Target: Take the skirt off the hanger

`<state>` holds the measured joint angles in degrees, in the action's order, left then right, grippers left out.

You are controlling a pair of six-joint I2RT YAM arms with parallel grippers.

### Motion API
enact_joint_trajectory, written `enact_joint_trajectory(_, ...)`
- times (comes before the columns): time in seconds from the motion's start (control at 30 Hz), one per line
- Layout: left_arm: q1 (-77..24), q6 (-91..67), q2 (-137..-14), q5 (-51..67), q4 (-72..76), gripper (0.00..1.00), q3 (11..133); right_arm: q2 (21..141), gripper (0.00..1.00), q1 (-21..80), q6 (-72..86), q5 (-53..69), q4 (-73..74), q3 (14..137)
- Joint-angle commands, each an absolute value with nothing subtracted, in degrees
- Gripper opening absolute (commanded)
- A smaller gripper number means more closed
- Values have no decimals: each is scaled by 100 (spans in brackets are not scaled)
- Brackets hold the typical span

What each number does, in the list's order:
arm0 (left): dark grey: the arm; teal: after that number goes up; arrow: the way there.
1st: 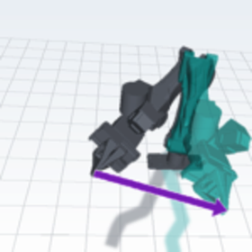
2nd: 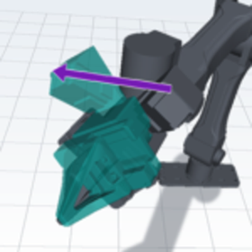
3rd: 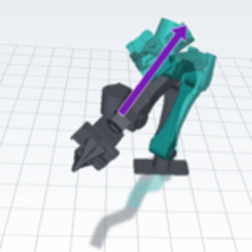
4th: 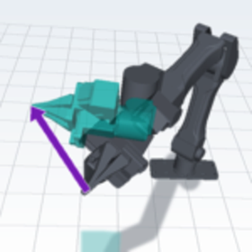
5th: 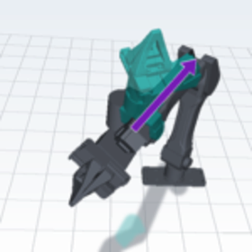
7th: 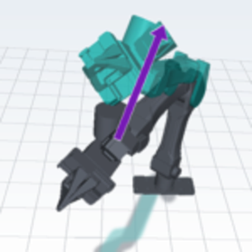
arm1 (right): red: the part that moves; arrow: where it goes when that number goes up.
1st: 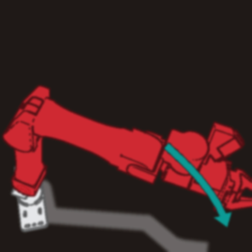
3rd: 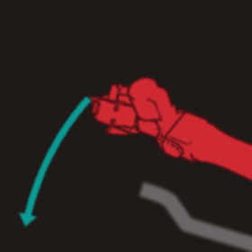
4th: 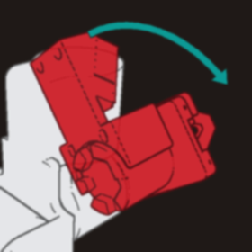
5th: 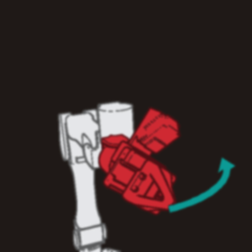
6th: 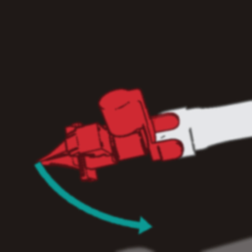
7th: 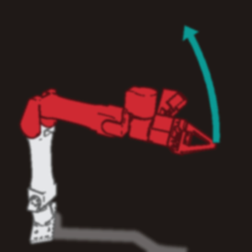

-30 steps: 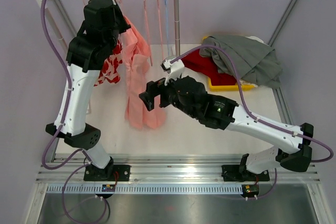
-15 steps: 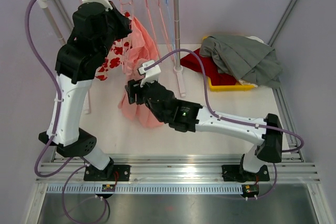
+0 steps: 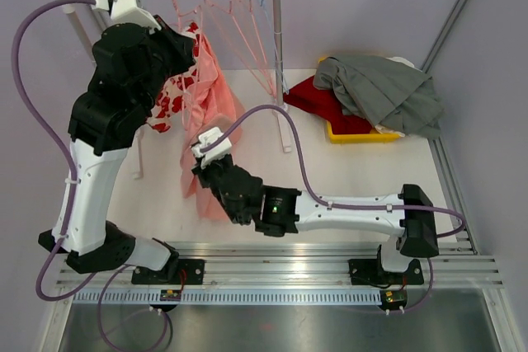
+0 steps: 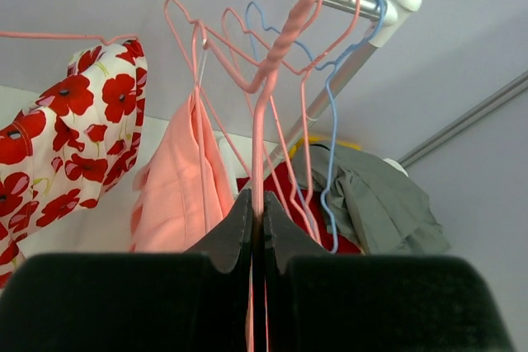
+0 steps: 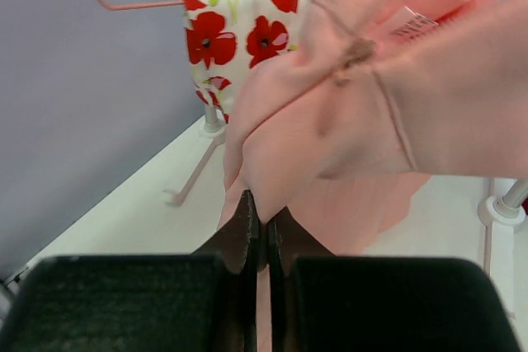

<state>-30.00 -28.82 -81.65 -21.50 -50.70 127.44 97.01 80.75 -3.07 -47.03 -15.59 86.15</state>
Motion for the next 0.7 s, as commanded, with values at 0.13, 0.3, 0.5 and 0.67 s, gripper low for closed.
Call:
enact_joint_trajectory(0.13,-2997,-2742,-7673,-3013,-3377,0,11218,8921,0,9280,-1739,-5607,-2592,8894)
enact_joint_trajectory(0.3,-2997,-2524,-7708,-3524,-2945,0,10881,9061,0,10176,-3107,-6221,-3400,9280)
enact_joint_trajectory(0.5,-2988,-1760,-8112,-4157,-2742,0,11109,9412,0,10880,-4865,-6688,-4648,9851)
enact_joint_trajectory(0.67,-2848,-1319,-8157,-4342,-2584,0,11048,9878,0,11320,-6361,-6899,-6150,10098)
